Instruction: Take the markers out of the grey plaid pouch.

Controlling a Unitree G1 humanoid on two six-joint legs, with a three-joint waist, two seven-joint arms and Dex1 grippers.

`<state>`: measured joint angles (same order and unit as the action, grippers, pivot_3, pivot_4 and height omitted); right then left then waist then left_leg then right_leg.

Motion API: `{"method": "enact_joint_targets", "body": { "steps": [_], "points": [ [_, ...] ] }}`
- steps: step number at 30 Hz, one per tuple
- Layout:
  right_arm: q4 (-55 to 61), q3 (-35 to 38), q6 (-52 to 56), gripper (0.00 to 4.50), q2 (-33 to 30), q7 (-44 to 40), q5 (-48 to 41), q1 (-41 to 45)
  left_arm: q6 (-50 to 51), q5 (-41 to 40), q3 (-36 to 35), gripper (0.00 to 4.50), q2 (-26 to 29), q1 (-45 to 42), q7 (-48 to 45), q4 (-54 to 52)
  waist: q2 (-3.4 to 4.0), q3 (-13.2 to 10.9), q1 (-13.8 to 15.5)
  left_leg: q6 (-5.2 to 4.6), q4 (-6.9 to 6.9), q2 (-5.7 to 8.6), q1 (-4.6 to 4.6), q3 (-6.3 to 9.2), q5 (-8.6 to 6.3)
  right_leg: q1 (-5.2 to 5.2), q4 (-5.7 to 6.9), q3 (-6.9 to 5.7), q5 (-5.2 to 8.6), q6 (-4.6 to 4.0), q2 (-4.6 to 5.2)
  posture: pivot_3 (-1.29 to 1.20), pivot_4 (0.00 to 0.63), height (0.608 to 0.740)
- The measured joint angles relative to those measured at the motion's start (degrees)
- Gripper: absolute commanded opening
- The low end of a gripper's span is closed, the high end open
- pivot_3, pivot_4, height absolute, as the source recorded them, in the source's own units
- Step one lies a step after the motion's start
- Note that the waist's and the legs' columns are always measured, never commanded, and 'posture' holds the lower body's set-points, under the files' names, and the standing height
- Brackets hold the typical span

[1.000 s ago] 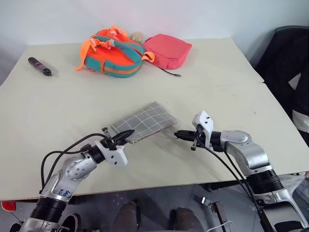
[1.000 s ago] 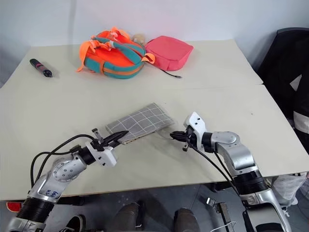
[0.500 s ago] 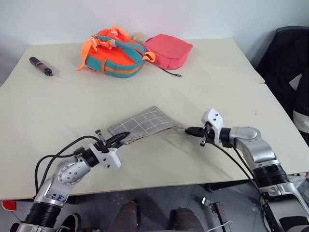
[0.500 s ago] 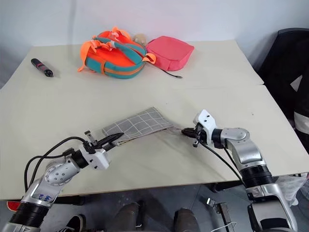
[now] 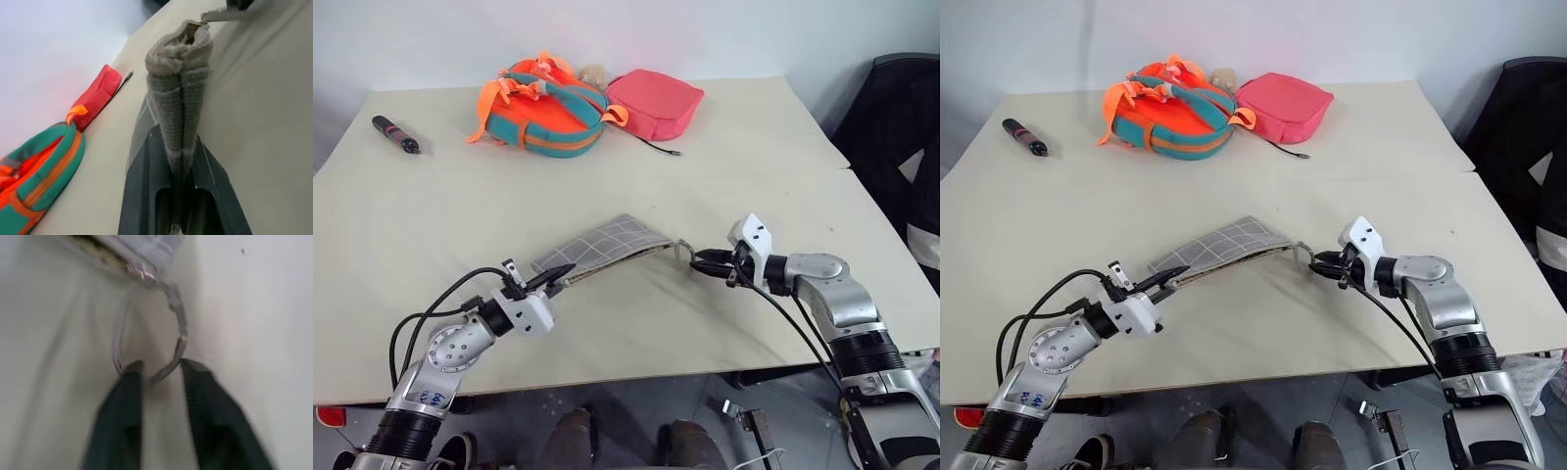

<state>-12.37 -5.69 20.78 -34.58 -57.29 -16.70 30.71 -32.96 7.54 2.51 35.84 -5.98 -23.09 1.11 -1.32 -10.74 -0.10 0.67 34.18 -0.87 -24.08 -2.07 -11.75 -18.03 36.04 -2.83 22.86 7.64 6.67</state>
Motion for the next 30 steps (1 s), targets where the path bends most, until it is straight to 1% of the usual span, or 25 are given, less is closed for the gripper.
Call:
{"method": "enact_joint_targets", "body": {
  "steps": [2, 5, 8, 11, 14, 18, 19, 23, 28, 30],
  "points": [
    [2.78, 1.12, 3.32, 1.94, -0.12, -1.47, -2.71, -0.31, 1.37, -1.92, 0.22, 0.00, -0.35, 0.03, -1.65, -0.28, 0.00, 0.00, 0.04, 0.00, 0.00, 0.00, 0.00, 0.01, 0.00, 0.01, 0.00, 0.00, 0.00, 0.00, 0.01, 0.00, 0.150, 0.740],
    [5.23, 3.90, 5.69, 1.94, -0.31, -1.41, -5.18, 0.25, 4.29, -5.09, 0.33, 0.00, -1.19, 0.03, -3.96, -0.84, 0.00, 0.00, 0.02, -0.01, 0.01, 0.00, 0.00, 0.03, 0.00, 0.03, -0.02, 0.00, 0.00, 0.00, 0.01, 0.00, 0.150, 0.740],
    [5.47, 6.72, 5.59, 1.94, -0.53, 0.10, -5.68, 2.45, 10.86, -10.85, 0.33, 0.00, -1.95, -0.21, -7.08, -3.29, 0.00, 0.00, 0.01, -0.01, 0.02, -0.01, 0.00, 0.05, 0.00, 0.02, -0.01, 0.01, 0.00, 0.00, 0.02, 0.00, 0.150, 0.740],
    [8.45, 8.62, 6.48, 1.94, -0.55, 0.77, -7.47, 5.13, 17.73, -16.07, 0.32, 0.00, -2.30, -1.81, -9.77, -6.01, 0.00, 0.00, -0.01, 0.00, 0.02, -0.02, 0.01, 0.09, 0.00, 0.02, 0.00, 0.01, 0.00, 0.00, -0.01, 0.00, 0.150, 0.740],
    [13.85, 8.18, 8.55, 1.40, 0.31, 0.99, -9.29, 6.75, 22.49, -19.46, 0.24, 0.00, -3.15, -4.13, -11.76, -7.80, 0.00, 0.00, 0.00, 0.00, 0.03, -0.02, 0.02, 0.09, 0.00, 0.08, -0.01, 0.00, 0.00, 0.00, -0.03, 0.00, 0.150, 0.740],
    [20.02, 5.03, 11.73, 0.15, 2.34, 1.26, -11.27, 6.82, 24.77, -20.16, 0.21, 0.00, -3.40, -5.70, -13.30, -7.82, 0.00, 0.00, -0.06, 0.00, 0.04, -0.02, 0.00, 0.08, 0.00, 0.08, 0.01, -0.01, 0.00, 0.00, -0.05, 0.00, 0.150, 0.740],
    [21.12, 3.83, 11.65, 0.07, 2.22, 1.27, -10.70, 6.94, 24.85, -20.16, 0.21, 0.00, -3.45, -5.72, -13.49, -7.82, 0.00, 0.00, -0.05, 0.00, 0.05, -0.02, 0.01, 0.08, 0.00, 0.09, 0.00, -0.01, 0.00, 0.00, -0.04, 0.00, 0.150, 0.740],
    [23.27, -1.07, 9.28, 0.07, 1.05, -0.03, -6.70, 6.93, 25.35, -19.84, 0.43, 0.00, -4.75, -5.76, -13.92, -7.82, 0.00, 0.00, 0.10, -0.01, 0.09, -0.01, 0.00, 0.08, -0.01, 0.09, -0.05, -0.01, 0.00, 0.01, -0.03, 0.00, 0.150, 0.740],
    [21.27, -4.13, 3.16, 0.07, -2.46, -2.53, -0.83, 6.51, 26.91, -19.77, 0.43, 0.00, -6.53, -5.73, -13.81, -8.70, -0.01, 0.00, 0.12, -0.04, 0.14, 0.02, 0.00, 0.08, -0.02, 0.14, -0.08, -0.01, -0.02, 0.04, -0.02, 0.00, 0.150, 0.740],
    [19.53, -5.00, 1.51, 0.07, -2.67, -2.88, 0.85, 6.12, 27.02, -19.58, 0.43, 0.00, -6.66, -5.71, -13.90, -9.64, -0.01, 0.00, 0.03, -0.03, 0.14, 0.00, 0.00, 0.08, -0.02, 0.14, -0.08, -0.01, -0.02, 0.03, -0.04, 0.00, 0.150, 0.740]
  ]
}}
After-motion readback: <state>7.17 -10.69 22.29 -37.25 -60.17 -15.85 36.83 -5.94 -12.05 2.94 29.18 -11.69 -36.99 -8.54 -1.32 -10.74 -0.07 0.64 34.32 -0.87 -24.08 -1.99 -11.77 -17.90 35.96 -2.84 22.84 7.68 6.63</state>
